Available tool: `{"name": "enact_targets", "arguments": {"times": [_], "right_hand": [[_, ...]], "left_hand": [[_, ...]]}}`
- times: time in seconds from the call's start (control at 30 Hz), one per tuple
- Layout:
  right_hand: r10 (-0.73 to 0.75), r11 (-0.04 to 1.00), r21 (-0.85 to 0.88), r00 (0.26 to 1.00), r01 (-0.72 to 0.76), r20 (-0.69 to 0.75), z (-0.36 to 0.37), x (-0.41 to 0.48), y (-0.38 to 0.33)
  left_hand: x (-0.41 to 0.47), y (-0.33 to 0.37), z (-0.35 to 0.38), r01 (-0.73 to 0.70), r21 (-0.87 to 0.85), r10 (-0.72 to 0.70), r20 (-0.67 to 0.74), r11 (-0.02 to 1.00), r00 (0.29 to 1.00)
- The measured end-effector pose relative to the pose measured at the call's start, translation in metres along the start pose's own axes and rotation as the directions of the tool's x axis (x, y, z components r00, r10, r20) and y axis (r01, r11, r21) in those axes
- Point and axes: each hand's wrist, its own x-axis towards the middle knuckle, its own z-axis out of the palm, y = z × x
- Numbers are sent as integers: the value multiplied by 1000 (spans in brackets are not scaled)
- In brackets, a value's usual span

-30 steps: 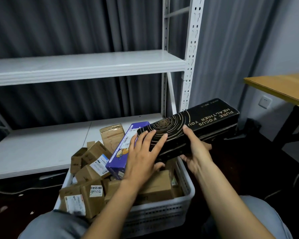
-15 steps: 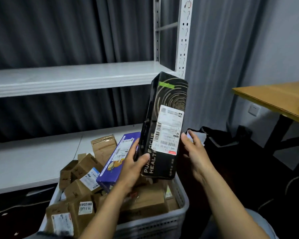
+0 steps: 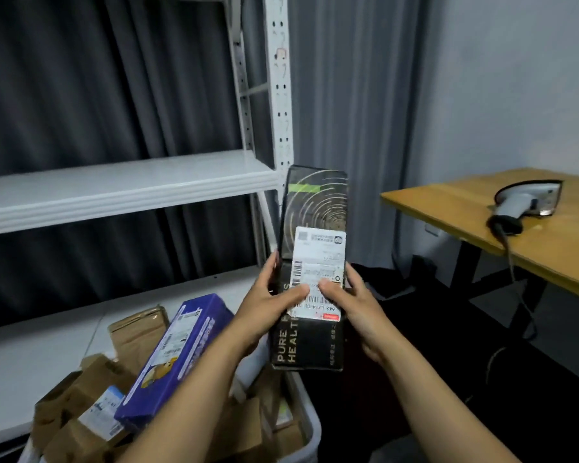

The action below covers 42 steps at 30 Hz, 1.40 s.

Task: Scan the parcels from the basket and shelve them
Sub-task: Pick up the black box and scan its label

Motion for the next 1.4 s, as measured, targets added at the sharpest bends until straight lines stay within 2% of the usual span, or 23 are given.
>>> {"name": "enact_targets", "arguments": {"times": [0.1,0.2,0.27,0.33,0.43,0.53,0.6,0.73,0.83,0.97,1.07,1.17,1.23,1.33,1.4], "right_hand": [[13,993,-115,1000,-15,-23,-32,8,-27],[5,965,-263,997,-23,-72,-67,17,-63],[-84,912,-411,976,-6,-201,-92,29,-89],[-248,773,-633,894,-51,-374,-126,45,-112],[-424,512,-809,734,-289,-530,-176,67,-141],[-461,259,-830,692,-493,-555,-219,90,-152],[-405,212,-784,678,-584,-614,-239,105,-147],[-295,313,-712,648,-629,-702,-257,122,-131],[-301,411,-680,613,-608,-730,-256,123,-129],[-350,643,-654,606,-399,-714,-242,114,-128],[-297,857,-489,620,-162,-726,-214,98,-131],[-151,956,-284,718,-68,-679,-183,82,-138],[-72,983,-177,813,-39,-578,-161,73,-141],[-25,974,-217,928,-60,-372,-125,62,-143],[-15,971,-234,963,-51,-270,-99,56,-138]], "left_hand": [[27,17,35,-23,-66,22,-13,998,1000],[50,36,75,-73,28,75,-71,997,995],[65,47,96,-108,81,114,-83,991,990],[83,57,115,-136,103,141,-43,985,989],[108,65,133,-147,144,149,-3,979,989],[130,69,148,-158,187,161,-4,970,987],[142,67,155,-154,199,159,-10,968,987],[161,58,159,-138,200,147,-28,970,989],[167,52,156,-127,211,138,-38,969,990],[166,47,148,-111,198,124,-51,974,991],[155,47,138,-103,155,114,-59,983,992],[140,50,122,-111,138,119,-56,984,991],[127,52,106,-114,133,124,-70,985,990],[106,55,75,-111,127,126,-121,986,985],[91,54,49,-103,96,117,-162,990,980]]}}
